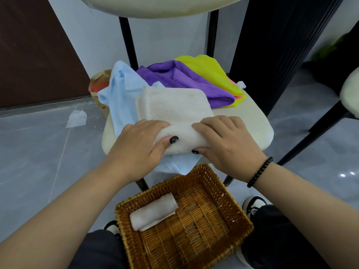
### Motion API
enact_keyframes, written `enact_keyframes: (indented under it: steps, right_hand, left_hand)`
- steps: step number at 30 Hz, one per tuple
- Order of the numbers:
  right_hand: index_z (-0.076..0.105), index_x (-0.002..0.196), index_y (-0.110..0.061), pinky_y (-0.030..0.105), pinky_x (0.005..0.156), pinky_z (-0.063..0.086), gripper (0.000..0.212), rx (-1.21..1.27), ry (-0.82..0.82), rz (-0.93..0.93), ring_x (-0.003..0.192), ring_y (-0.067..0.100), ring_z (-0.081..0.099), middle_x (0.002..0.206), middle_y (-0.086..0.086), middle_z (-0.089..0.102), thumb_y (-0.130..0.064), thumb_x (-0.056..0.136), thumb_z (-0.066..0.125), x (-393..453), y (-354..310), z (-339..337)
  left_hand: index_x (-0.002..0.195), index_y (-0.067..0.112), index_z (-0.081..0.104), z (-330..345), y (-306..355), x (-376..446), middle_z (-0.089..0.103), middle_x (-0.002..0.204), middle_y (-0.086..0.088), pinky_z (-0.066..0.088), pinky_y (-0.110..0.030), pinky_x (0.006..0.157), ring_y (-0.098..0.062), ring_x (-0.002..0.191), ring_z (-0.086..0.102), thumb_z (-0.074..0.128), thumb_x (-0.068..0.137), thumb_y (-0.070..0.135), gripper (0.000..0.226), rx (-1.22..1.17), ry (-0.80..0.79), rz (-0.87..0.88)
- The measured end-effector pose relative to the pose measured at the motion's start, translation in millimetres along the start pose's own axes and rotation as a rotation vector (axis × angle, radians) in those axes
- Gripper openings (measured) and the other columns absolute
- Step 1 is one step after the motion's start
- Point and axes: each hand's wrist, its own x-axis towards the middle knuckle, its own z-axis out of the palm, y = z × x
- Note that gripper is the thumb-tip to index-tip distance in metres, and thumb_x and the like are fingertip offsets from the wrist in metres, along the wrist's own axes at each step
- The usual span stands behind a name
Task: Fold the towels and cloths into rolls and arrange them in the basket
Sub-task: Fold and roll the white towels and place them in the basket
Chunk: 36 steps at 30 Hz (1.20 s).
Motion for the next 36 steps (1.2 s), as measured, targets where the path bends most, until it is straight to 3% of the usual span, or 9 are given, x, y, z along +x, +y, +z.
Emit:
enact_keyframes:
  steps: [7, 11, 16, 20, 23, 26, 29, 32, 36]
  right_hand:
    - [0.061, 0.115, -0.015, 0.039, 0.069, 0.043, 0.043, 0.162, -0.136, 0.058, 0.088, 0.028, 0.059, 0.103, 0.002, 0.063, -0.041, 0.087, 0.041, 13.1, 7.0, -11.1]
    - [0.058, 0.122, -0.018, 0.044, 0.081, 0.044, 0.051, 0.356, -0.280, 0.130, 0.099, 0.025, 0.055, 0.107, 0.000, 0.060, -0.048, 0.087, 0.035, 22.9, 13.4, -18.7]
    - [0.060, 0.119, -0.016, 0.039, 0.086, 0.036, 0.048, 0.161, -0.203, 0.172, 0.099, 0.026, 0.055, 0.105, 0.001, 0.061, -0.044, 0.089, 0.035, 28.7, 1.9, -13.9]
    - [0.058, 0.124, -0.009, 0.044, 0.088, 0.043, 0.052, 0.025, -0.127, 0.128, 0.102, 0.027, 0.057, 0.114, 0.005, 0.061, -0.041, 0.086, 0.041, 21.3, -12.3, -9.3]
    - [0.061, 0.120, -0.011, 0.044, 0.083, 0.046, 0.057, 0.042, -0.230, 0.124, 0.097, 0.028, 0.060, 0.109, 0.004, 0.063, -0.045, 0.079, 0.041, 28.2, -6.6, -3.4]
    - [0.063, 0.114, -0.016, 0.040, 0.073, 0.045, 0.057, 0.095, -0.329, 0.128, 0.090, 0.027, 0.059, 0.100, 0.001, 0.062, -0.047, 0.077, 0.034, 42.2, 4.9, -3.5]
    - [0.059, 0.118, -0.019, 0.044, 0.080, 0.043, 0.051, 0.257, -0.413, 0.163, 0.101, 0.026, 0.053, 0.107, 0.001, 0.058, -0.050, 0.084, 0.038, 54.0, 17.3, -11.3]
    - [0.060, 0.115, -0.024, 0.047, 0.089, 0.042, 0.032, 0.408, -0.471, 0.212, 0.105, 0.021, 0.050, 0.106, -0.005, 0.055, -0.042, 0.089, 0.054, 65.1, 26.0, -13.8]
    - [0.049, 0.132, -0.024, 0.044, 0.096, 0.036, 0.046, 0.229, -0.450, 0.210, 0.114, 0.022, 0.045, 0.121, -0.002, 0.051, -0.044, 0.090, 0.053, 68.4, 21.7, -12.4]
  left_hand:
    - [0.125, 0.012, 0.055, 3.4, 12.9, -9.5, 0.058, 0.115, -0.007, 0.043, -0.042, 0.076, -0.028, 0.101, 0.053, 0.053, 0.082, 0.046, 0.055, 0.311, 0.135, 0.161]
    - [0.126, 0.008, 0.057, 11.5, 7.9, -8.1, 0.059, 0.112, -0.011, 0.043, -0.042, 0.070, -0.032, 0.096, 0.055, 0.072, 0.077, 0.027, 0.055, 0.409, 0.128, 0.205]
    - [0.131, 0.016, 0.054, 4.5, 2.7, 9.0, 0.057, 0.114, -0.004, 0.045, -0.046, 0.080, -0.027, 0.103, 0.051, 0.046, 0.084, 0.037, 0.051, 0.216, -0.045, 0.077]
    - [0.137, 0.026, 0.047, -2.5, -6.1, 22.7, 0.053, 0.120, 0.004, 0.040, -0.039, 0.095, -0.018, 0.114, 0.044, 0.036, 0.085, 0.048, 0.057, 0.037, -0.152, -0.027]
    - [0.136, 0.030, 0.046, -3.5, -7.7, 30.3, 0.052, 0.123, 0.006, 0.038, -0.036, 0.096, -0.017, 0.116, 0.044, 0.041, 0.095, 0.044, 0.043, 0.014, -0.179, -0.038]
    - [0.136, 0.026, 0.043, -2.4, 1.9, 28.9, 0.048, 0.128, 0.004, 0.036, -0.039, 0.092, -0.021, 0.116, 0.041, 0.047, 0.095, 0.043, 0.045, 0.225, -0.051, -0.010]
    - [0.129, 0.014, 0.051, 1.0, 3.8, 25.6, 0.052, 0.120, -0.007, 0.038, -0.040, 0.076, -0.030, 0.105, 0.047, 0.067, 0.076, 0.048, 0.065, 0.393, 0.020, 0.089]
    - [0.122, 0.013, 0.056, 1.8, -1.5, 34.3, 0.055, 0.111, -0.009, 0.035, -0.037, 0.067, -0.032, 0.096, 0.049, 0.076, 0.072, 0.033, 0.057, 0.463, 0.015, 0.104]
    - [0.133, 0.025, 0.050, -4.6, -9.6, 48.0, 0.050, 0.119, 0.000, 0.041, -0.045, 0.087, -0.024, 0.112, 0.040, 0.062, 0.087, 0.035, 0.049, 0.253, -0.057, 0.004]
